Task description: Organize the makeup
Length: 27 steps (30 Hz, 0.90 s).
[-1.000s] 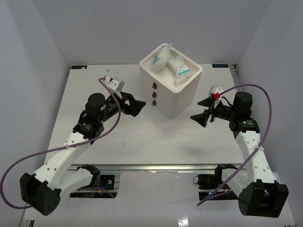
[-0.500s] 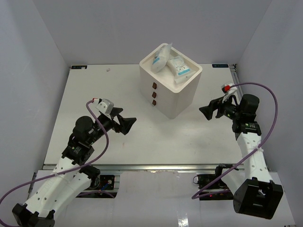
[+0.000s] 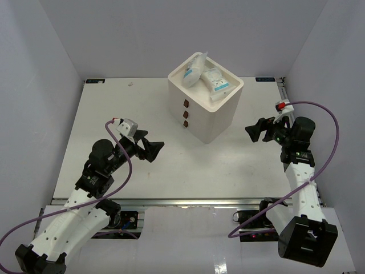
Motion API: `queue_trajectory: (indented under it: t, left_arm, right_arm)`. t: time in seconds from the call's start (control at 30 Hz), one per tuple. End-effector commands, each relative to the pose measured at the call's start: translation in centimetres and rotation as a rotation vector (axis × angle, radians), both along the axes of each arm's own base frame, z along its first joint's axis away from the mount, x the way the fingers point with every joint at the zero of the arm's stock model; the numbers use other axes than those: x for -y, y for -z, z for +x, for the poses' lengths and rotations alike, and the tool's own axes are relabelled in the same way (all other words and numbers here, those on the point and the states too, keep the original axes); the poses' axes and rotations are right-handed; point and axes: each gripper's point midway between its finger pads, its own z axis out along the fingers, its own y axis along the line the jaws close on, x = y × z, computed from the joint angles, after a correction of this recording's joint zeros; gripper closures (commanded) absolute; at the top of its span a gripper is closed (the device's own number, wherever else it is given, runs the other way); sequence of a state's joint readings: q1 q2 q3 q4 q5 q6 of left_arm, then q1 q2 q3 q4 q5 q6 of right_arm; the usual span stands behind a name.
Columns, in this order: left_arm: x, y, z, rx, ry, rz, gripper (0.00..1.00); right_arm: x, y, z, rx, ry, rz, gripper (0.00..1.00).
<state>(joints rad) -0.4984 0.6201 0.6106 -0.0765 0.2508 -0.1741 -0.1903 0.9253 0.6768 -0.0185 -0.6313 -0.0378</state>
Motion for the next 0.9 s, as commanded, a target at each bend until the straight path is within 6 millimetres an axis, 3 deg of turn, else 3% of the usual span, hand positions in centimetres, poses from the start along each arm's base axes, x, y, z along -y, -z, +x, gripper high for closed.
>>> queue_trajectory:
  t: [0.0, 0.87]
  left_arm:
    - [-0.27, -0.37, 0.05, 0.007, -0.011, -0.004, 0.02]
    - [0.00, 0.14, 0.21, -0.012, -0.002, 0.004, 0.02]
  right_arm:
    - [0.49, -0.79, 0.75, 0.033, 0.024, 0.009, 0.10]
    - [0.96, -0.75, 0.79, 0.041, 0.041, -0.013, 0.10]
